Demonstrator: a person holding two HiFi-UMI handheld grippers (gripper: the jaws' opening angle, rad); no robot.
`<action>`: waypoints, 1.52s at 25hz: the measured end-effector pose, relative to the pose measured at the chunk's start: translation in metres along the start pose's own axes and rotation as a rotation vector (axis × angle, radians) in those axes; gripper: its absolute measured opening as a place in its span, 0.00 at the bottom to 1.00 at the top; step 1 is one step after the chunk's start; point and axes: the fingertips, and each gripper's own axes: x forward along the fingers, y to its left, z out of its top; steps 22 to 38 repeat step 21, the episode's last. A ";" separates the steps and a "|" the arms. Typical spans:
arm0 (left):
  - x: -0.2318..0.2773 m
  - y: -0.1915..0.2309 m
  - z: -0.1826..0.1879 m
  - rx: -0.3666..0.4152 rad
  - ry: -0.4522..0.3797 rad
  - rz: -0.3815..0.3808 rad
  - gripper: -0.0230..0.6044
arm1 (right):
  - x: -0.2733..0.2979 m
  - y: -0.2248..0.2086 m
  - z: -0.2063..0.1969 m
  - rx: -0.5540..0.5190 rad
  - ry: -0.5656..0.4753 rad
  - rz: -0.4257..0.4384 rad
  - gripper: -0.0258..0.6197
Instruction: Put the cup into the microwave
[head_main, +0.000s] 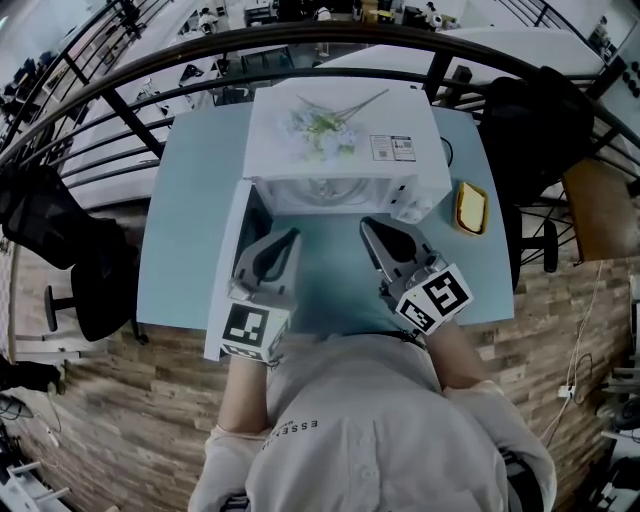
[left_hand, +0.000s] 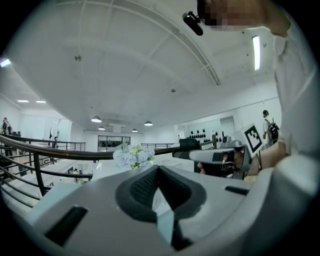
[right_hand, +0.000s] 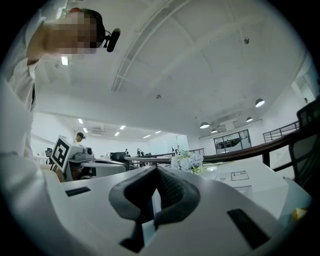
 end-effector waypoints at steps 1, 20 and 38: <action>0.000 0.001 0.000 -0.002 -0.001 0.001 0.04 | 0.001 0.000 -0.001 -0.001 0.007 -0.005 0.06; -0.007 -0.005 -0.001 0.012 -0.003 -0.008 0.04 | -0.002 -0.006 -0.018 -0.026 0.066 -0.110 0.06; -0.007 -0.005 -0.001 0.010 -0.005 -0.005 0.04 | -0.002 -0.006 -0.018 -0.020 0.065 -0.111 0.06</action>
